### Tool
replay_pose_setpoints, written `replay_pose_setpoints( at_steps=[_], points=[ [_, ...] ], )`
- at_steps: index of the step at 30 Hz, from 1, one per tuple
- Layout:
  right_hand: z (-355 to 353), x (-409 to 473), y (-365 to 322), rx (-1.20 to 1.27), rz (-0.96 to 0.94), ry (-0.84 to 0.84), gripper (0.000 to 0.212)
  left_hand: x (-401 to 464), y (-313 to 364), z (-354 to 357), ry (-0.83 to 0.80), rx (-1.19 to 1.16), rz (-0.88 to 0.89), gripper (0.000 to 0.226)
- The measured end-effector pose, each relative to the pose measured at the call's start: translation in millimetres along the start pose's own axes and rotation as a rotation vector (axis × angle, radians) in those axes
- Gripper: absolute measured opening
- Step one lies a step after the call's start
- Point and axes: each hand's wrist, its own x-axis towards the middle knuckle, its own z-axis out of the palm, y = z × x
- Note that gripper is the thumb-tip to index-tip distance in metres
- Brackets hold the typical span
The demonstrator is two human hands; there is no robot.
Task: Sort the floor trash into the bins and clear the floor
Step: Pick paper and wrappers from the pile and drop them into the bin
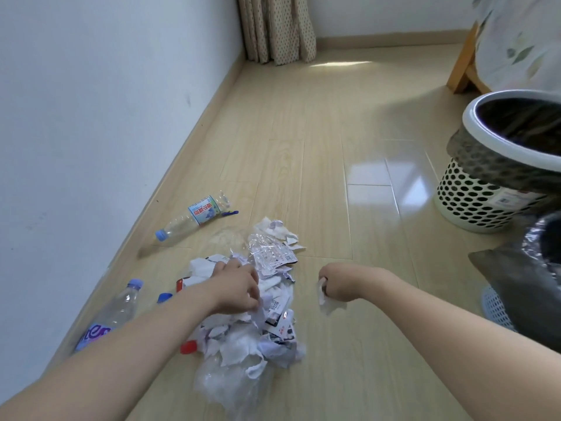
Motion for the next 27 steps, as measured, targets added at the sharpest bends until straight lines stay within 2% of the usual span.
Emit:
replay_pose_setpoints(
  at_steps=[4,8,11,14,17,20,23,24,27],
  points=[
    [-30,-38,23,0.005,-0.017,-0.026,0.025,1,30,-41,-0.085,-0.295,-0.091,0.014],
    [-73,-91,74,0.121,0.031,0.038,0.029,10,91,-89,-0.11,-0.484,-0.066,0.012],
    [-102,-127,135,0.171,0.127,0.157,0.023,27,162,-118,-0.021,-0.738,0.046,0.006],
    [-112,-162,197,0.179,0.284,0.372,0.019,46,242,-134,0.078,-0.891,0.17,0.004],
    [-101,-198,253,0.216,0.497,0.4,0.027,66,325,-132,0.132,-0.951,0.241,0.008],
    [-87,-220,282,0.258,0.657,0.335,0.021,87,389,-119,0.161,-1.012,0.234,0.009],
    [-87,-233,292,0.271,0.684,0.264,0.024,100,428,-112,0.096,-1.019,0.214,0.013],
    [-89,-234,291,0.276,0.664,0.304,0.025,103,432,-113,0.104,-0.998,0.212,0.015],
    [-98,-213,283,0.369,0.588,0.559,0.032,103,409,-123,0.212,-0.892,0.207,0.017]
  ],
)
